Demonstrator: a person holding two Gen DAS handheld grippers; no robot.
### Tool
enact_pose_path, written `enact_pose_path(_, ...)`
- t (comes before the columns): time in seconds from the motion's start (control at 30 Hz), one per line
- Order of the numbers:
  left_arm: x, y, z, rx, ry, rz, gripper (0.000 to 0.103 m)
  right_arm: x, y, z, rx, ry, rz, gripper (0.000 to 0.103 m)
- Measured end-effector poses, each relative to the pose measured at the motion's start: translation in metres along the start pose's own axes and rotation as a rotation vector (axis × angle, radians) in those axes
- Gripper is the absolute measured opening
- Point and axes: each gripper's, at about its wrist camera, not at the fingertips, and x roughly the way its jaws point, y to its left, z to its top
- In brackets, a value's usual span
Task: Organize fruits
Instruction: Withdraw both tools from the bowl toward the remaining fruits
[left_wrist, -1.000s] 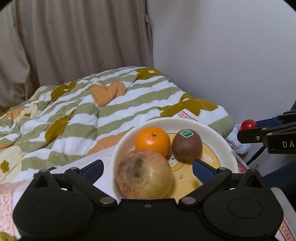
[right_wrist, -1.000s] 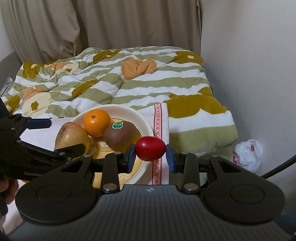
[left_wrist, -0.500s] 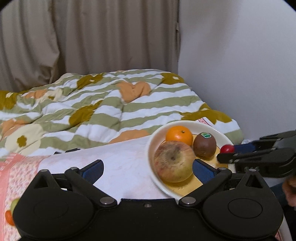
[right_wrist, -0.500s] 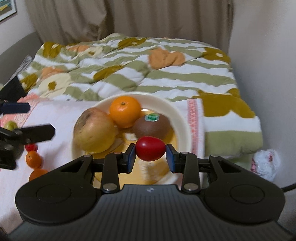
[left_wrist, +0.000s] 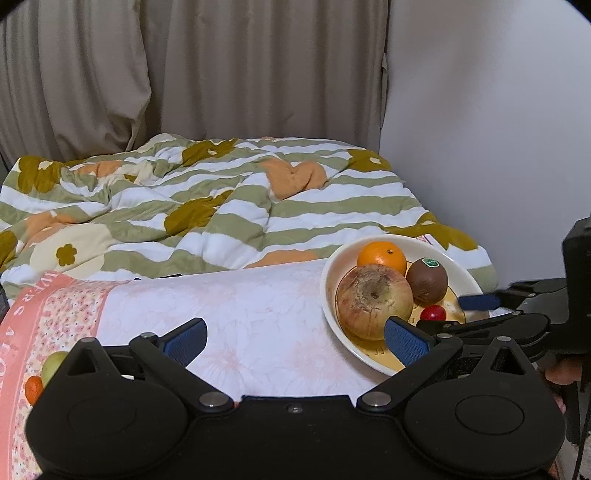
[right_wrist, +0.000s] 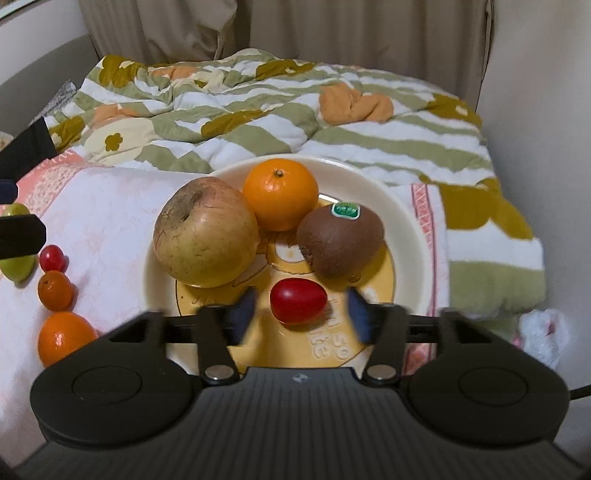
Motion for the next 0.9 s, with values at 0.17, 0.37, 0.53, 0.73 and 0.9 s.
enact_pose_path(0.17, -0.014, -0.005, -0.002, -0.006, -0.024, 0.001, 0.103, -0.024, -0.003, -0.003, 0.001, -0.053, -0.016, 0.102)
enact_pose_path(0.37, -0.041, -0.015, -0.005, -0.005, -0.067, 0.011, 0.103, -0.058, -0.007, -0.005, 0.015, -0.084, -0.029, 0.102)
enact_pose_path(0.53, -0.074, -0.019, -0.011, -0.026, -0.117, 0.024, 0.103, -0.094, -0.003, -0.008, 0.003, -0.106, -0.039, 0.102)
enact_pose_path(0.73, -0.115, -0.016, -0.023, -0.049, -0.169, 0.062, 0.103, -0.132, 0.009, -0.016, -0.007, -0.140, -0.031, 0.103)
enact_pose_path(0.9, -0.145, -0.003, -0.033, -0.062, -0.183, 0.125, 0.103, -0.155, 0.022, -0.019, -0.003, -0.160, -0.023, 0.103)
